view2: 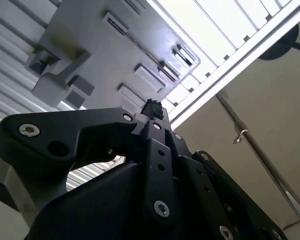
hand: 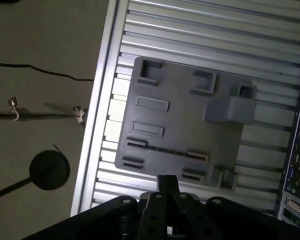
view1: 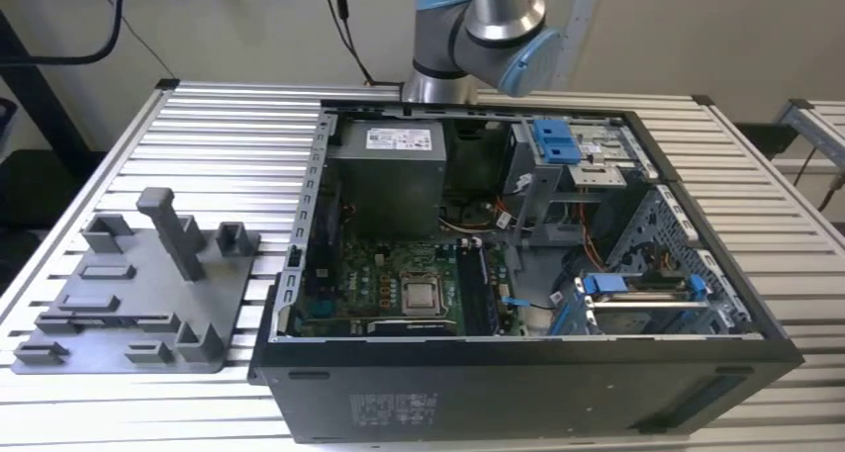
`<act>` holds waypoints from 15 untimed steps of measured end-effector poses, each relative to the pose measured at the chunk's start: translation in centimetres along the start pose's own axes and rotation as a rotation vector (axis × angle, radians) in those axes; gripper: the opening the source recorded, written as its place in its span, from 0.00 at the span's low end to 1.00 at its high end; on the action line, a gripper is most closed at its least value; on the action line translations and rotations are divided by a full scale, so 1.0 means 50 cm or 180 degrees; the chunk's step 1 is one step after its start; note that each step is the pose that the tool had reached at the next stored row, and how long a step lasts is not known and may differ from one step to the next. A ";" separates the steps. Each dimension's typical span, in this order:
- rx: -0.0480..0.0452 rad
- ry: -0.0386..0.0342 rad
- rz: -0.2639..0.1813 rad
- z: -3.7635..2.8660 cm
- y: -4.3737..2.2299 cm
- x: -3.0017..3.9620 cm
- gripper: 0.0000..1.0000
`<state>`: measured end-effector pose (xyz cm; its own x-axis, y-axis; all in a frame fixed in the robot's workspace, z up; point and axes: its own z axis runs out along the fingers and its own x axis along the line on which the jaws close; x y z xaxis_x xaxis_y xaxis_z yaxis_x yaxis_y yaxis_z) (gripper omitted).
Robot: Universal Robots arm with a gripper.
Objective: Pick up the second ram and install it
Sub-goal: 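Pick up the second ram and move it above second insertion slot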
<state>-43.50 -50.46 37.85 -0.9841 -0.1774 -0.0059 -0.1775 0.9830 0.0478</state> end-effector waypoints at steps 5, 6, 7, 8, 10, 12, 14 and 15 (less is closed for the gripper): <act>-0.0001 0.0008 -0.0166 0.000 0.000 0.000 0.11; -0.0001 0.0010 -0.0216 0.000 0.000 0.000 0.11; -0.0002 0.0013 -0.0271 0.000 0.000 0.000 0.11; -0.0002 0.0015 -0.0325 0.000 0.000 0.000 0.11; -0.0002 0.0021 -0.0445 0.000 0.000 0.000 0.11; -0.0002 0.0027 -0.0551 0.000 0.000 0.000 0.11; -0.0002 0.0028 -0.0570 0.000 0.000 0.000 0.11; -0.0002 0.0028 -0.0572 0.000 0.000 0.000 0.11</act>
<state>-43.50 -50.46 37.85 -0.9365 -0.3506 -0.0056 -0.3505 0.9354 0.0474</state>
